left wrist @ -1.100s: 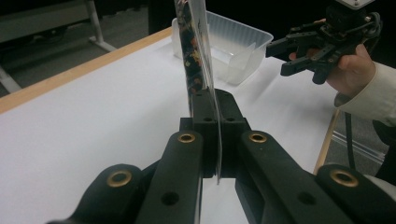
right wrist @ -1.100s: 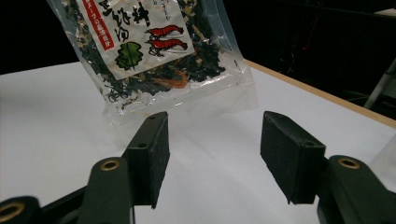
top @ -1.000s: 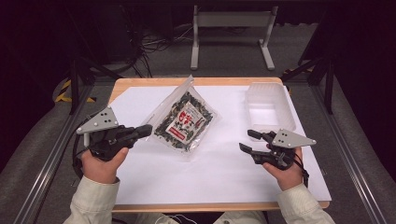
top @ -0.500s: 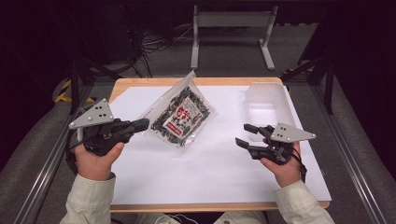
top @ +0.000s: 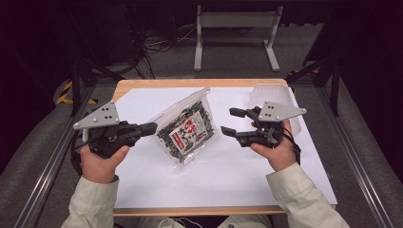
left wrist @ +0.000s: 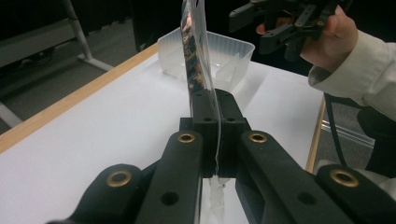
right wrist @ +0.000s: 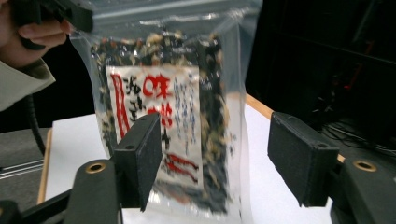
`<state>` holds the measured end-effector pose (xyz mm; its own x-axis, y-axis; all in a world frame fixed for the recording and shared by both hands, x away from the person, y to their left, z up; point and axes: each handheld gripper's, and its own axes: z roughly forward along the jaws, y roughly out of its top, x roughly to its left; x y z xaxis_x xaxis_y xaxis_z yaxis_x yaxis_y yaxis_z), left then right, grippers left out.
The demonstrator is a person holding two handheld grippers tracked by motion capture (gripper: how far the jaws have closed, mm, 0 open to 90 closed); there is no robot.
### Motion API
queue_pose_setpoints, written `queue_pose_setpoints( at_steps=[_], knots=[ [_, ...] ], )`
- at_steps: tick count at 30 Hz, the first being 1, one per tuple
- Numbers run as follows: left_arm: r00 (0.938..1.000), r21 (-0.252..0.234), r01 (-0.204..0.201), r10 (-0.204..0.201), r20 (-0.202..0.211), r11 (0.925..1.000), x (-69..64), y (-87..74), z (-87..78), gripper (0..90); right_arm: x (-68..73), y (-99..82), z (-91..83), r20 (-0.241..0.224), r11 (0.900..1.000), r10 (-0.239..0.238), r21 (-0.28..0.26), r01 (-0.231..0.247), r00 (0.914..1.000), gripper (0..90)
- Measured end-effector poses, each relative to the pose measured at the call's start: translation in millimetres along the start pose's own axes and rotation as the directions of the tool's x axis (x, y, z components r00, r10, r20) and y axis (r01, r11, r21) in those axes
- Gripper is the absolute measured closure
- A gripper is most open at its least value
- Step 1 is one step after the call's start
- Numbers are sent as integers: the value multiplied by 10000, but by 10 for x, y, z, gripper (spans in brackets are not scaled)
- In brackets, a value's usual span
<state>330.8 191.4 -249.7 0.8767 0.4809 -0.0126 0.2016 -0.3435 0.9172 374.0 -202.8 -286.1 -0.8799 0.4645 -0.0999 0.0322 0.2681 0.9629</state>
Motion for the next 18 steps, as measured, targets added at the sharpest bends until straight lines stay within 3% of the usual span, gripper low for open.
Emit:
queue_pose_setpoints(
  at_steps=[10, 18],
  knots=[
    [9996, -220, -116, 122, 273, 9997, -44, 18, -26, 895, -138, 199, 352, -1033, 9988, 195, 457, -148, 9945, 301],
    [9990, -379, -84, 100, 426, 9992, -65, 22, -19, 895, -112, 274, 468, -1273, 9989, -29, 468, 90, 9919, 287]
  ],
)
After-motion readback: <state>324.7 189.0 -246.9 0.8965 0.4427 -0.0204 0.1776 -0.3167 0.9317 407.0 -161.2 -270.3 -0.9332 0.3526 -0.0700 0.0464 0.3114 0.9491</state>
